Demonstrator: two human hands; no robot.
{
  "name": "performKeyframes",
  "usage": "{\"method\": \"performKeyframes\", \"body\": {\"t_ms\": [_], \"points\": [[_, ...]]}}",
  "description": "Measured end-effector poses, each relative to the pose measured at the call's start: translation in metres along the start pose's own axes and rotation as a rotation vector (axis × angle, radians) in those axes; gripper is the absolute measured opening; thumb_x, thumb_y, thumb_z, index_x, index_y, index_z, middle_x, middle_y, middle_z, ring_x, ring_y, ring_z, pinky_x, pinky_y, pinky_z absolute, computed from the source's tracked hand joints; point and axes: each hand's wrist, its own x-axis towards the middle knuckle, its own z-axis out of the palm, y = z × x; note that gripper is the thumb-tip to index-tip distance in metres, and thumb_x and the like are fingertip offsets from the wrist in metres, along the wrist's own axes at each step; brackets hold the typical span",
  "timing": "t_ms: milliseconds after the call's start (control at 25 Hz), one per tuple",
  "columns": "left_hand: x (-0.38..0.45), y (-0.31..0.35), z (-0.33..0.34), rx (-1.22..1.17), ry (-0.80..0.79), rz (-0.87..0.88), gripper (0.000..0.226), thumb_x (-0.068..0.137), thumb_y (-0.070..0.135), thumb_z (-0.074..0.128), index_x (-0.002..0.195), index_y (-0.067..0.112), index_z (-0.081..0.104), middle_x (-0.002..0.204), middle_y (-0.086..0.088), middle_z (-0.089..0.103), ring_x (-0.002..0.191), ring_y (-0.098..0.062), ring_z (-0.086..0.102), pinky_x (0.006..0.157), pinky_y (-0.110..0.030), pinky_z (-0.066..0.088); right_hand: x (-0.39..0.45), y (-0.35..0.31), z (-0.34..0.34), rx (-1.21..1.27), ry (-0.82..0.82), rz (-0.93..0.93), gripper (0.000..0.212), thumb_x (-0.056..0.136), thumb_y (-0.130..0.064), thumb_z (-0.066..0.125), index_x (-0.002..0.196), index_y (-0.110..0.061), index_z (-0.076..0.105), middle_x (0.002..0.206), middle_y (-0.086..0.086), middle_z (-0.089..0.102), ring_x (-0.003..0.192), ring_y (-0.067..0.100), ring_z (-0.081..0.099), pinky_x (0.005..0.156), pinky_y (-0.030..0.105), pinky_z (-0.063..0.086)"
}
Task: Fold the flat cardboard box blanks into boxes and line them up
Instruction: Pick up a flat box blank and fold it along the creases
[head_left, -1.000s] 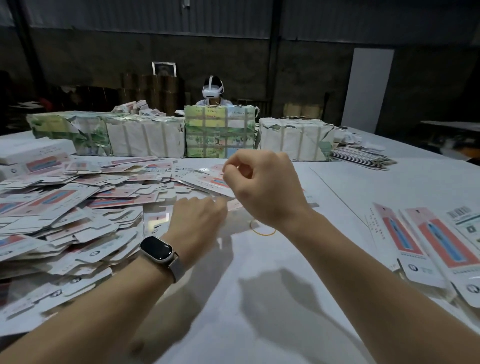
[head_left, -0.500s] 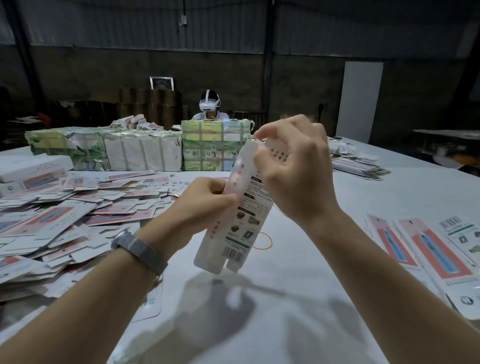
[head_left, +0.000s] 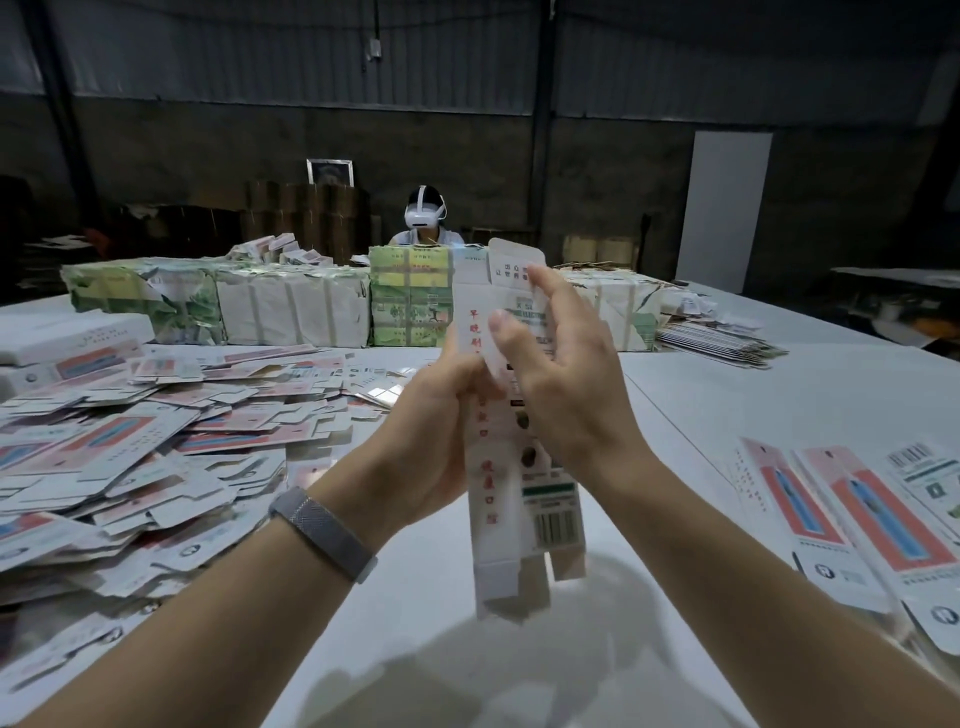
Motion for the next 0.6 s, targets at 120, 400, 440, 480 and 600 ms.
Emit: {"method": "performKeyframes", "body": {"t_ms": [120, 400, 440, 480, 600], "points": [[0.007, 0.005, 0.005, 0.074, 0.059, 0.009, 0.057, 0.101, 0.057, 0.031, 0.127, 0.021, 0.067, 0.096, -0.007, 0.076, 0.082, -0.019, 0.074, 0.063, -0.031, 0.058, 0.003, -0.007, -0.002, 0.088, -0.021, 0.038, 0.070, 0.082, -0.068, 0.044, 0.144, -0.036, 0.045, 0.125, -0.015, 0.042, 0.124, 0.012, 0.048, 0.101, 0.046, 0.048], [0.025, -0.015, 0.003, 0.307, 0.416, 0.133, 0.036, 0.098, 0.046, 0.059, 0.123, 0.021, 0.053, 0.091, 0.004, 0.074, 0.078, -0.007, 0.070, 0.068, -0.032, 0.053, -0.003, -0.004, 0.005, 0.251, 0.031, -0.001, 0.027, 0.091, -0.034, 0.052, 0.116, -0.028, 0.058, 0.104, -0.011, 0.064, 0.098, 0.014, 0.066, 0.086, 0.041, 0.058], [0.023, -0.016, -0.002, 0.307, 0.407, 0.142, 0.034, 0.098, 0.042, 0.060, 0.121, 0.018, 0.056, 0.097, -0.001, 0.075, 0.083, -0.013, 0.072, 0.071, -0.036, 0.055, -0.004, -0.001, 0.005, 0.237, 0.050, -0.052, 0.037, 0.095, -0.028, 0.053, 0.131, -0.033, 0.049, 0.101, -0.020, 0.062, 0.097, 0.011, 0.067, 0.084, 0.036, 0.059], [0.021, -0.016, -0.006, 0.310, 0.400, 0.154, 0.032, 0.098, 0.039, 0.060, 0.120, 0.016, 0.058, 0.102, -0.006, 0.075, 0.088, -0.020, 0.074, 0.075, -0.038, 0.058, -0.004, 0.002, 0.005, 0.207, 0.073, -0.125, 0.050, 0.097, -0.024, 0.055, 0.142, -0.039, 0.038, 0.101, -0.025, 0.059, 0.095, 0.007, 0.067, 0.080, 0.029, 0.059], [0.015, -0.015, -0.010, 0.361, 0.395, 0.206, 0.023, 0.103, 0.028, 0.056, 0.122, 0.014, 0.055, 0.113, -0.011, 0.072, 0.099, -0.027, 0.073, 0.081, -0.045, 0.061, -0.004, 0.010, 0.004, 0.049, 0.131, -0.289, 0.048, 0.098, -0.022, 0.058, 0.140, -0.036, 0.040, 0.108, -0.021, 0.061, 0.090, 0.007, 0.069, 0.072, 0.025, 0.061]]}}
